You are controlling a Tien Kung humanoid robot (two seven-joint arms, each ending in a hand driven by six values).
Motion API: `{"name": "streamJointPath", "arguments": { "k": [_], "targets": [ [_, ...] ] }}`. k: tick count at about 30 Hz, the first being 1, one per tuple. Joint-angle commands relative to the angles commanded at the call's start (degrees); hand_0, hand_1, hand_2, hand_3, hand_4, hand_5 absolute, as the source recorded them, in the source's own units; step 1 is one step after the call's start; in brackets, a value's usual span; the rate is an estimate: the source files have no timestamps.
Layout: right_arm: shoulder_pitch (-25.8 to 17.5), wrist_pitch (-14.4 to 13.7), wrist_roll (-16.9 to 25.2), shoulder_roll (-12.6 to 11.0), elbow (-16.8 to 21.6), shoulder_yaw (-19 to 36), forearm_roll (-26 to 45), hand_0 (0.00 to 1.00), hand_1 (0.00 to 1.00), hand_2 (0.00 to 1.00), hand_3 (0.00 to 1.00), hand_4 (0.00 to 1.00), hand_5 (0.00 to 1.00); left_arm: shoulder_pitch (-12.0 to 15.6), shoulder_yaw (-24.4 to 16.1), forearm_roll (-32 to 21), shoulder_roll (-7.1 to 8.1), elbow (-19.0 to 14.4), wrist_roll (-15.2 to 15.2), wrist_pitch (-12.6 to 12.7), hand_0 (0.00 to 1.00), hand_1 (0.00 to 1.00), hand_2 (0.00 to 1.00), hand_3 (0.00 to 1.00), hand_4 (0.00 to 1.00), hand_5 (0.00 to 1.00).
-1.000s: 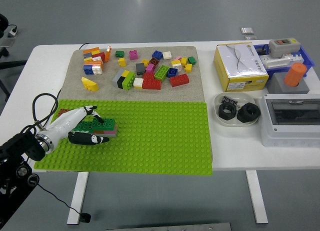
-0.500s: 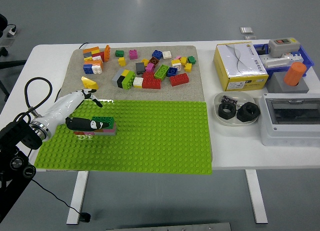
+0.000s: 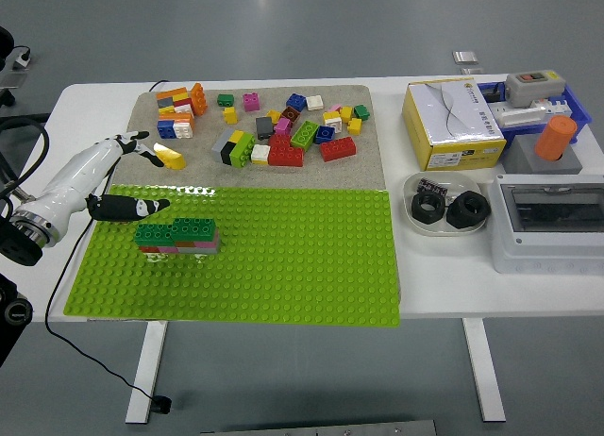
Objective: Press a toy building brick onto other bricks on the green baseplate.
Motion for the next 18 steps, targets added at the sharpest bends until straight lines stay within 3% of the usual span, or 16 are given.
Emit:
{"name": "streamJointPath", "arguments": {
  "k": [5, 6, 11, 12, 13, 17, 18],
  "targets": [
    [0.6, -0.4, -0.7, 0.6, 0.0, -1.2, 2.0, 0.684, 0.655, 0.648, 0.873, 0.637, 0.998, 2.0, -2.8, 0.3, -0.02, -0.7, -2.6, 1.6, 0.973, 0.94, 0.923, 0.6, 0.664, 0.002],
    [0.7, -0.5, -0.8, 0.7, 0.0, -1.5, 2.5, 0.681, 0.653, 0.663, 0.885, 0.63, 0.998, 2.5, -3.5, 0.4, -0.39, -0.9, -3.1, 2.0, 0.961, 0.917, 0.919, 0.797, 0.699, 0.002],
    [0.8, -1.5, -1.0, 1.3, 0.0, -2.3, 4.0, 0.681, 0.653, 0.663, 0.885, 0.63, 0.998, 4.5, -6.4, 0.6, -3.45, -1.8, -4.5, 3.0, 0.961, 0.917, 0.919, 0.797, 0.699, 0.002],
    [0.9, -1.7, -1.0, 1.4, 0.0, -2.4, 4.1, 0.679, 0.654, 0.68, 0.897, 0.625, 0.998, 4.8, -6.8, 0.6, -3.98, -1.9, -4.6, 3.2, 0.916, 0.877, 0.886, 0.908, 0.766, 0.002],
    [0.9, -2.0, -1.0, 1.6, 0.0, -2.5, 4.3, 0.679, 0.654, 0.68, 0.897, 0.625, 0.998, 5.2, -7.3, 0.6, -4.67, -2.1, -4.9, 3.4, 0.916, 0.877, 0.886, 0.908, 0.766, 0.002],
    [1.1, -2.7, -0.9, 2.1, 0.0, -2.6, 4.4, 0.679, 0.654, 0.68, 0.897, 0.625, 0.998, 5.8, -7.7, 0.9, -5.51, -2.3, -5.5, 3.7, 0.916, 0.877, 0.886, 0.908, 0.766, 0.002],
    [1.1, -2.8, -0.9, 2.2, 0.0, -2.5, 4.3, 0.678, 0.653, 0.679, 0.895, 0.625, 0.998, 5.9, -7.7, 0.9, -5.57, -2.4, -5.7, 3.8, 0.94, 0.924, 0.919, 0.88, 0.916, 0.002]
  ]
}}
